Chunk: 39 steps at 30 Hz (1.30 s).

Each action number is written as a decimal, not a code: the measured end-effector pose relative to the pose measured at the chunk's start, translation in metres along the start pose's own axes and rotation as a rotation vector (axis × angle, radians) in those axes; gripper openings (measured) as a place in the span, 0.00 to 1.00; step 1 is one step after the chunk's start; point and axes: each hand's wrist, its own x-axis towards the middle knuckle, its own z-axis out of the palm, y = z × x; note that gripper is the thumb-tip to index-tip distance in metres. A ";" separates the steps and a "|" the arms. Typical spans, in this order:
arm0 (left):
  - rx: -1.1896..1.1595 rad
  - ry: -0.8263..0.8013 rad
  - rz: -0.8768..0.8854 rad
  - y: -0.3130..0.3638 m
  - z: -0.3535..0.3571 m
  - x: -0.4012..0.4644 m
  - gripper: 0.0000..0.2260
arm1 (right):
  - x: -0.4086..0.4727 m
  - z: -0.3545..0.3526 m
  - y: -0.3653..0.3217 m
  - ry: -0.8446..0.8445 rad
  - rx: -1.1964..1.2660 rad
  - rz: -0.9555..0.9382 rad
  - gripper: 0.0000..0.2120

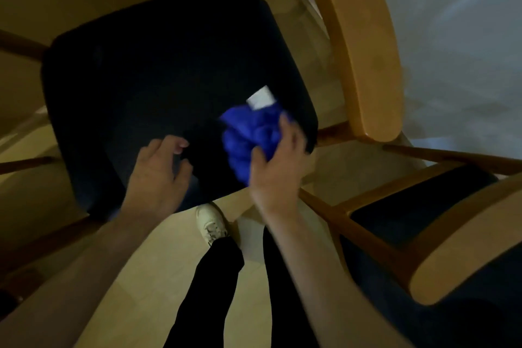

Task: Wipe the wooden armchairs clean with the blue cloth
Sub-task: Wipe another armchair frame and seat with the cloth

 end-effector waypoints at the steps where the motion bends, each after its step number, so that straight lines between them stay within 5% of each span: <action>1: -0.016 0.008 -0.003 0.004 0.003 -0.001 0.14 | 0.023 -0.009 0.002 0.081 -0.107 -0.052 0.35; 6: -0.055 0.018 -0.008 0.010 0.013 -0.012 0.15 | 0.087 0.003 0.010 -0.026 -0.452 0.020 0.32; 11: -0.052 -0.005 -0.049 0.008 0.013 -0.019 0.16 | 0.030 0.009 0.032 -0.484 -0.613 -0.403 0.30; 14: -0.049 -0.034 -0.050 0.010 0.011 -0.020 0.17 | 0.012 -0.003 0.036 -0.633 -0.584 -0.454 0.27; 16: -0.057 -0.032 -0.055 0.011 0.011 -0.019 0.17 | 0.023 -0.017 0.031 -0.577 -0.576 -0.449 0.29; 20: -0.082 -0.026 -0.053 0.010 0.017 -0.013 0.17 | 0.059 -0.035 0.023 -0.159 -0.750 -0.215 0.41; 23: -0.092 -0.019 -0.044 0.008 0.020 -0.011 0.17 | 0.068 -0.017 0.011 -0.249 -0.774 0.084 0.41; 27: -0.121 -0.001 -0.031 0.005 0.014 -0.013 0.17 | 0.047 -0.009 0.013 -0.278 -0.409 0.306 0.33; 34: -0.153 0.036 -0.130 -0.016 -0.003 -0.009 0.17 | 0.064 0.010 -0.017 -0.085 -0.442 -0.172 0.34; 37: -0.196 0.098 -0.222 -0.032 -0.017 -0.009 0.17 | 0.064 0.037 -0.037 -0.168 -0.543 -0.079 0.35; 39: -0.253 0.149 -0.304 -0.043 -0.030 -0.009 0.16 | 0.049 0.053 -0.045 -0.317 -0.710 -0.376 0.35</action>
